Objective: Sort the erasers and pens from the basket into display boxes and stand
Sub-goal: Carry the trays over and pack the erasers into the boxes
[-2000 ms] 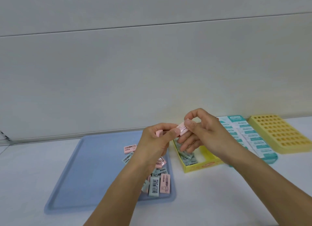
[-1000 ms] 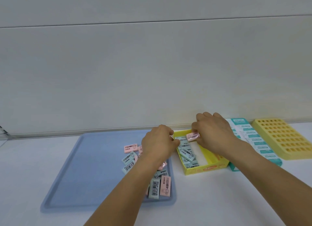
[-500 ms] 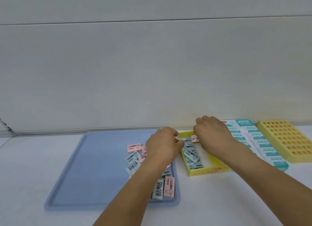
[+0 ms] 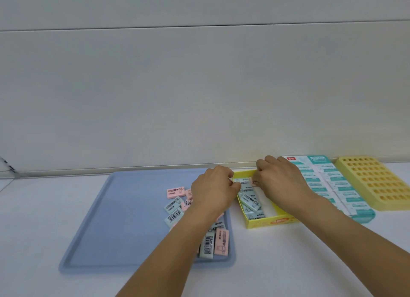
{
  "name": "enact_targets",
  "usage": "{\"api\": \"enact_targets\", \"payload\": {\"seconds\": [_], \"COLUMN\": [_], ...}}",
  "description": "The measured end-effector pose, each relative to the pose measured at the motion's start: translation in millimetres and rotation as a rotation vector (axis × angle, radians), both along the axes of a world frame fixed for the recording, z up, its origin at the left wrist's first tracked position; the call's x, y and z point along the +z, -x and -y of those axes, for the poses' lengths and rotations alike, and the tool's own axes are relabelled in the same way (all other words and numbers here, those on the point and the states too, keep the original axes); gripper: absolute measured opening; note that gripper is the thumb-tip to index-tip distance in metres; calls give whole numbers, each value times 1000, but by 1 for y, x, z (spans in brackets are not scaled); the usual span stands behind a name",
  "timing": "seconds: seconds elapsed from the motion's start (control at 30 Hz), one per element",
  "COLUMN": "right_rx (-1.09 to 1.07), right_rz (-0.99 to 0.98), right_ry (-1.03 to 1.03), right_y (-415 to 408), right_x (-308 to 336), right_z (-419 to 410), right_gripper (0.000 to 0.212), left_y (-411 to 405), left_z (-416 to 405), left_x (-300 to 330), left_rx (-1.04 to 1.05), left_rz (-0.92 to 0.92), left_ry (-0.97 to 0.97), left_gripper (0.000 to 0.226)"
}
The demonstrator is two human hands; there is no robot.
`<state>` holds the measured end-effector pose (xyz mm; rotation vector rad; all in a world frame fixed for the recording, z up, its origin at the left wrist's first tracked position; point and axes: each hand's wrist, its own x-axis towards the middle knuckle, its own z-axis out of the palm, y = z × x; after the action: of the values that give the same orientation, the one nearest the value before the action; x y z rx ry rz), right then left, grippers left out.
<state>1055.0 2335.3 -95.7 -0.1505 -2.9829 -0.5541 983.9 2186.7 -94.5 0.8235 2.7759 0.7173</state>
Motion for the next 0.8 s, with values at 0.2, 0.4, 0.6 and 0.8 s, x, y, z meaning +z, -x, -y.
{"api": "enact_targets", "payload": {"seconds": [0.2, 0.4, 0.6, 0.8], "right_rx": [-66, -17, 39, 105], "right_rz": [6, 1, -528, -309], "right_ry": [22, 97, 1064, 1249], "right_y": [1, -12, -24, -19], "right_x": [-4, -1, 23, 40], "right_z": [-5, -1, 22, 43], "right_gripper": [16, 28, 16, 8], "left_y": [0, -3, -13, -26], "left_z": [2, 6, 13, 8], "left_x": [0, 6, 32, 36], "left_rx": [-3, 23, 157, 13], "left_rz": [11, 39, 1036, 908], "left_ry": [-20, -112, -1009, -996], "left_gripper": [35, 51, 88, 103]}}
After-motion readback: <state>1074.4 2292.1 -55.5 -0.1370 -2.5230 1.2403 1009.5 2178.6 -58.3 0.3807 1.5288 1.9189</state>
